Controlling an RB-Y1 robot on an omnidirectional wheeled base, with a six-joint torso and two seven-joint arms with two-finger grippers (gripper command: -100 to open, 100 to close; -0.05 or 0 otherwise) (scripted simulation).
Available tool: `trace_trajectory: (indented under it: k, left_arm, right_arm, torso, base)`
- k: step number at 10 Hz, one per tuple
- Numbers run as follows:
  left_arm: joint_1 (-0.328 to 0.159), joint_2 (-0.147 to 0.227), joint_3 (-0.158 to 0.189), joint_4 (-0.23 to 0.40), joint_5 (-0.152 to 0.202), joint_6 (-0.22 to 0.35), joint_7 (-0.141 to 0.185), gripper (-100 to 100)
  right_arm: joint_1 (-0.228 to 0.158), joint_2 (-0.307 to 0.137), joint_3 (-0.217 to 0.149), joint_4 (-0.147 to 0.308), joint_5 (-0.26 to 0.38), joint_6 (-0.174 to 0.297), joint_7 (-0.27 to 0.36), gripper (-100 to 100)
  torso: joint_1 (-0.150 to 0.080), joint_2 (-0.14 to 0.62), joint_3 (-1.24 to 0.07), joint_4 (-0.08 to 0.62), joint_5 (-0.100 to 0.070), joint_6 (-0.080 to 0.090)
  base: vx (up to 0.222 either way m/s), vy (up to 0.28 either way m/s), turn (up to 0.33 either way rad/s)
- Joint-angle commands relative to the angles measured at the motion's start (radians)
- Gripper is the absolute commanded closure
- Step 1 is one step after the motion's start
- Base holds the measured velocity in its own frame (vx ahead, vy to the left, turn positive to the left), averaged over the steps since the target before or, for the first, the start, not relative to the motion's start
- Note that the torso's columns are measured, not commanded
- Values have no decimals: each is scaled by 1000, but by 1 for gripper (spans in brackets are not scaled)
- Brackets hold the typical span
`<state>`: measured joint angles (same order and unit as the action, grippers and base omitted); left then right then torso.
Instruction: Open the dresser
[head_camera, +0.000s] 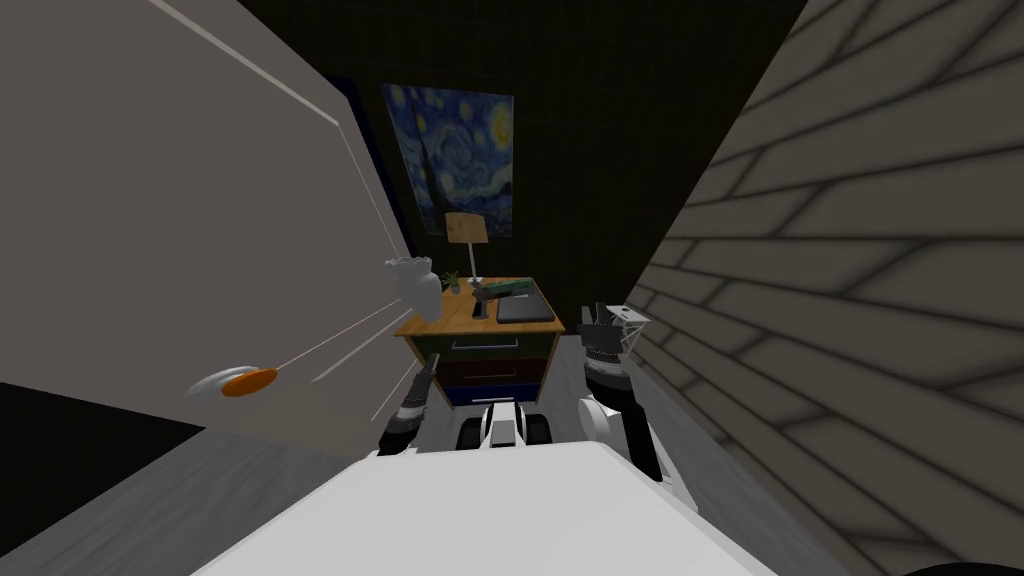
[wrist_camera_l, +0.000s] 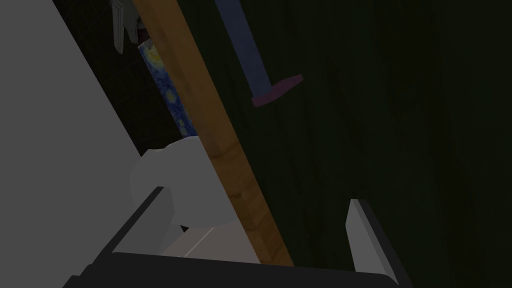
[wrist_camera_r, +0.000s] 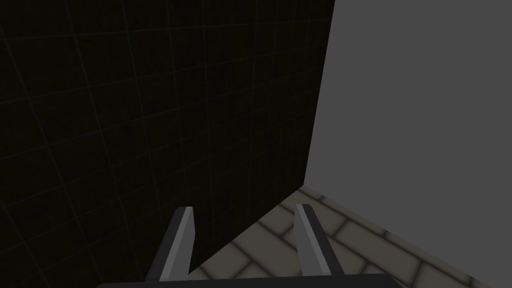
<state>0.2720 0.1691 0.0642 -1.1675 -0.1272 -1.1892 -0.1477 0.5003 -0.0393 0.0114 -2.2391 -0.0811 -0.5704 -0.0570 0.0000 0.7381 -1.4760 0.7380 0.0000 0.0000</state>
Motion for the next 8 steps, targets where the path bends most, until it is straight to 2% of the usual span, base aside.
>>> trace_trajectory:
  k: [1, 4, 8]
  left_arm:
    - [-6, -17, 2, 60, -1, -43, -6, -100]
    - [-18, -70, 4, 135, -3, -100, -14, -100]
    - [-28, -186, 6, 191, -4, -141, -20, -100]
  right_arm:
    - [0, 0, 0, 0, 0, 0, 0, 0]
    - [0, 0, 0, 0, 0, 0, 0, 0]
    - [0, 0, 0, 0, 0, 0, 0, 0]
  torso:
    - [0, 1, 1, 0, 0, 0]
    - [0, 0, 0, 0, 0, 0]
    - [0, 1, 0, 0, 0, 0]
  base:
    - [33, -7, 7]
    - [40, -4, 8]
    - [29, -6, 5]
